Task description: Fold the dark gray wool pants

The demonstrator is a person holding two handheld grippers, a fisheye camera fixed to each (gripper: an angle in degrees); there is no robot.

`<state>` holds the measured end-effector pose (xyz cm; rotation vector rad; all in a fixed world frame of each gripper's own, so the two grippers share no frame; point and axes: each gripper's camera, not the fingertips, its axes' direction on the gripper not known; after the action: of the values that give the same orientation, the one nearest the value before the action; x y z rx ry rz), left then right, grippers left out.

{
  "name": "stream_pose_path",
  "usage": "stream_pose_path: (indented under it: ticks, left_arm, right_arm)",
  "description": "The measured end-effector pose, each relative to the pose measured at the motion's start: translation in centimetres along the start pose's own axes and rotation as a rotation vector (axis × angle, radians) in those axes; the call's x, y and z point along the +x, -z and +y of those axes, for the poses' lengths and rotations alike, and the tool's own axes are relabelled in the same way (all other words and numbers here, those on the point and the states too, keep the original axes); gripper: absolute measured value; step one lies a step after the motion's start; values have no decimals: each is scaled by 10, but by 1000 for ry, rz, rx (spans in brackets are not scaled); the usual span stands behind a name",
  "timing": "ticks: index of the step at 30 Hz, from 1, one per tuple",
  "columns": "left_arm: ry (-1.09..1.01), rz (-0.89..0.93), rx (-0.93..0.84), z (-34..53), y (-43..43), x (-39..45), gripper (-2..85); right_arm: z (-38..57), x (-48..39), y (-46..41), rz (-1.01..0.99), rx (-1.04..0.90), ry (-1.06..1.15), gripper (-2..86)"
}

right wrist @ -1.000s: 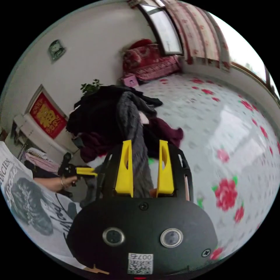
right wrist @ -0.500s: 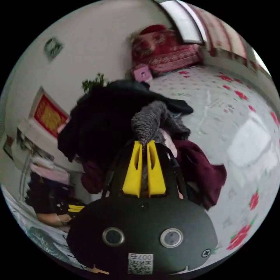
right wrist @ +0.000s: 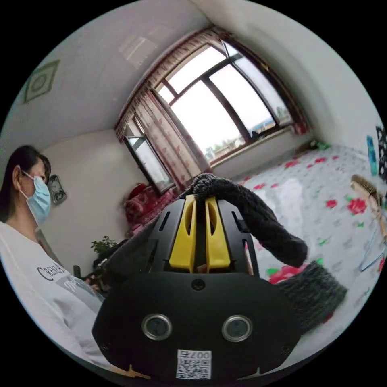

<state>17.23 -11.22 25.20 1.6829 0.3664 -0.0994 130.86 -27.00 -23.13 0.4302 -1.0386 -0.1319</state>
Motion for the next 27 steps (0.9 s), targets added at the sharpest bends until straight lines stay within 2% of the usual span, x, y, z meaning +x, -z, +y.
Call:
stream_pose_path:
  ticks: [3,7,11,14,16,17,19,21,22,25,27]
  left_arm:
    - [-84,63,99,-12,29,46,-9]
    - [-168,57,231,-16,65,96,-9]
    - [-241,1,385,-25,89,140,-7]
    - [-289,-142,424,-48,67,149,-1]
    - [-254,-239,386,-75,28,131,10]
    - [-230,-313,321,-95,-11,109,23]
    - [-150,-400,147,-121,-80,60,69]
    - [93,-502,-98,-122,-148,-12,88]
    - [138,-514,-126,-115,-157,-24,86]
    - [144,-568,-151,-62,-171,-47,72]
    - [166,-589,-234,-7,-173,-64,65]
  right_arm:
    - [-12,-29,46,109,132,110,19]
    - [-28,-63,74,202,264,289,26]
    - [-51,-81,64,222,289,394,33]
    - [-79,-79,25,155,223,452,42]
    - [-108,-66,-43,99,15,480,54]
    - [-113,-61,-67,98,-55,491,59]
    - [-119,-29,-158,134,-325,431,78]
    - [-106,-1,-214,154,-553,349,88]
    - [-89,15,-233,170,-645,305,91]
    - [-23,39,-230,207,-704,268,96]
    - [24,60,-216,257,-777,208,97]
